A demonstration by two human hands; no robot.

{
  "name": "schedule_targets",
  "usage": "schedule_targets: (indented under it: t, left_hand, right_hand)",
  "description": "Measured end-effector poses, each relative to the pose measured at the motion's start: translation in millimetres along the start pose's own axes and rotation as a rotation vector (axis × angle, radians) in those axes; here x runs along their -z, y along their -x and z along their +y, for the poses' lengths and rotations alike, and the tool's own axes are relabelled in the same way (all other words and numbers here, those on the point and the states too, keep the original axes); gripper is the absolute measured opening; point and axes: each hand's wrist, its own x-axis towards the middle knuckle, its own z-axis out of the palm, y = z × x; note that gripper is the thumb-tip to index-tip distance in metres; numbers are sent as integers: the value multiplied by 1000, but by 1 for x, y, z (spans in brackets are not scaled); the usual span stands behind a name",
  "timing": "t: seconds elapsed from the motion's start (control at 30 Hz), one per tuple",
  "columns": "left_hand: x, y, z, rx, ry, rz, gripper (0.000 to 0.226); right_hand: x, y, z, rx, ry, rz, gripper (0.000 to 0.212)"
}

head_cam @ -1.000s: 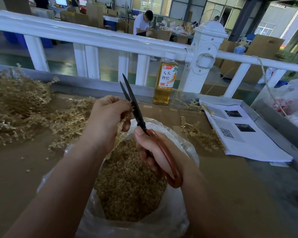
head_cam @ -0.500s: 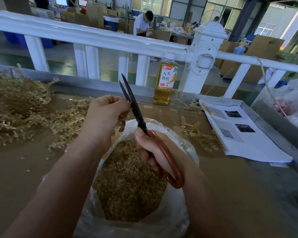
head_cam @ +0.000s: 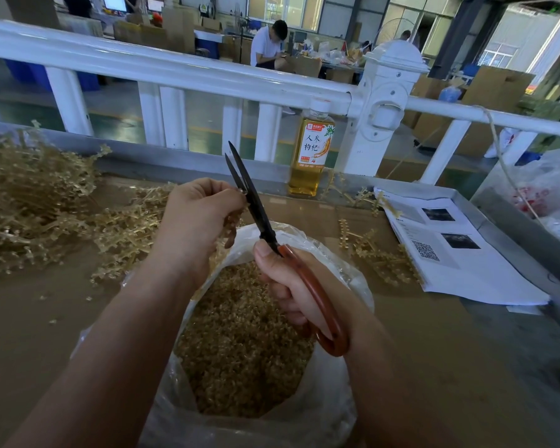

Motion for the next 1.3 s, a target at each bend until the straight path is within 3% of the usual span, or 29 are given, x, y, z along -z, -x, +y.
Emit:
schedule_targets:
  t: [0.17, 0.33, 0.5, 0.87, 1.03, 1.2, 1.3]
  left_hand:
    - [0, 1, 0, -10, -10, -3, 17]
    - [2, -1, -1, -38, -47, 13, 19]
    - [5, -3, -4, -103, -170, -2, 18]
    - [-2, 1, -13, -170, -439, -41, 12]
    - [-1, 0, -9, -92, -247, -65, 11]
    - [8, -5, -4, -116, -263, 32, 33]
    - [12, -2, 1, 33, -255, -111, 50]
  right_hand:
    - [2, 7, -5, -3, -304, -116, 34]
    - [0, -2, 4, -29, -107, 57, 40]
    - [3, 0, 3, -27, -252, 153, 43]
    - [2, 1, -1, 20, -472, 190, 18]
    - [5, -4, 5, 22, -530, 298, 26]
    - [16, -5, 15, 64, -603, 412, 27]
    - [20, -4, 17, 81, -634, 454, 30]
